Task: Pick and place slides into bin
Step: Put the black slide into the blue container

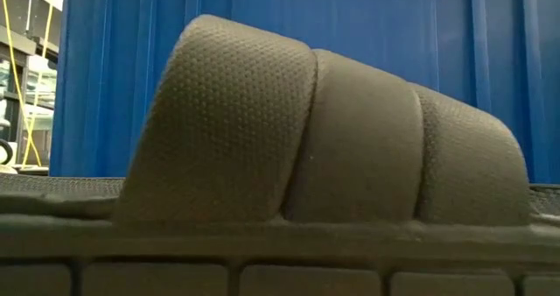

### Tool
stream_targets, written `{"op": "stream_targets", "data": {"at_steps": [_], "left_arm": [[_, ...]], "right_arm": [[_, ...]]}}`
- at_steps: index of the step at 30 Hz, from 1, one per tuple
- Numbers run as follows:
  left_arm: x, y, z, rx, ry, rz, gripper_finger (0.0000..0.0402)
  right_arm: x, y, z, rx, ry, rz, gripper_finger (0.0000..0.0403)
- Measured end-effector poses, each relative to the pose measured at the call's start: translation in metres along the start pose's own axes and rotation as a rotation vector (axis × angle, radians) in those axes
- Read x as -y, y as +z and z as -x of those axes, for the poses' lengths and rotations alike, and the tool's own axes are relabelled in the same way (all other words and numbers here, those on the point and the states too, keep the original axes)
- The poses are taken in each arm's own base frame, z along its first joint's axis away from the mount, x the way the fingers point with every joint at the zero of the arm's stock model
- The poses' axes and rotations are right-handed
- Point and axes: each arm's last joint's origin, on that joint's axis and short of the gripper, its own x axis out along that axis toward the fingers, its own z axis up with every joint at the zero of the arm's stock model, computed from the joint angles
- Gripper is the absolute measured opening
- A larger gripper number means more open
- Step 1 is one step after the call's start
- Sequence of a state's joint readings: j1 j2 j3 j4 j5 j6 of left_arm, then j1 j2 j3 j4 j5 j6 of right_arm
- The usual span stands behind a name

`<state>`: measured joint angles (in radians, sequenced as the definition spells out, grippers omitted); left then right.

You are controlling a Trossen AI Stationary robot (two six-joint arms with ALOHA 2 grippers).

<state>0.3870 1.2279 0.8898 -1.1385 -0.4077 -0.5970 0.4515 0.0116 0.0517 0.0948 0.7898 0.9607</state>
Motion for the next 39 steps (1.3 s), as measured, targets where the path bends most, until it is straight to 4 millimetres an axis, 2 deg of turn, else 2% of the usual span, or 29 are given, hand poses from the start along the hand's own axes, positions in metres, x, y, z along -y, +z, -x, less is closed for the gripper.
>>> {"op": "stream_targets", "data": {"at_steps": [7, 14, 17, 25, 32, 39], "left_arm": [[0.001, -0.007, 0.001, -0.132, -0.121, -0.024, 0.0047], [-0.011, -0.021, 0.003, -0.269, 0.003, -0.185, 0.0046], [-0.012, -0.02, 0.003, -0.244, 0.041, -0.114, 0.0046], [-0.015, -0.025, 0.0, -0.259, 0.123, -0.09, 0.0046], [-0.014, -0.035, -0.008, -0.327, 0.152, 0.244, 0.0046], [-0.009, -0.026, -0.013, -0.192, 0.118, 0.271, 0.0047]], "right_arm": [[0.0, 0.0, 0.0, -0.001, 0.0, 0.0, 0.0], [0.0, 0.0, 0.0, -0.001, 0.001, 0.0, 0.0], [0.0, 0.0, 0.0, -0.002, 0.001, 0.0, 0.0], [0.0, 0.0, 0.0, -0.002, 0.002, 0.0, 0.0], [0.0, 0.0, 0.0, -0.003, 0.002, 0.0, 0.0], [0.0, 0.0, 0.0, -0.003, 0.002, 0.0, 0.0]]}}
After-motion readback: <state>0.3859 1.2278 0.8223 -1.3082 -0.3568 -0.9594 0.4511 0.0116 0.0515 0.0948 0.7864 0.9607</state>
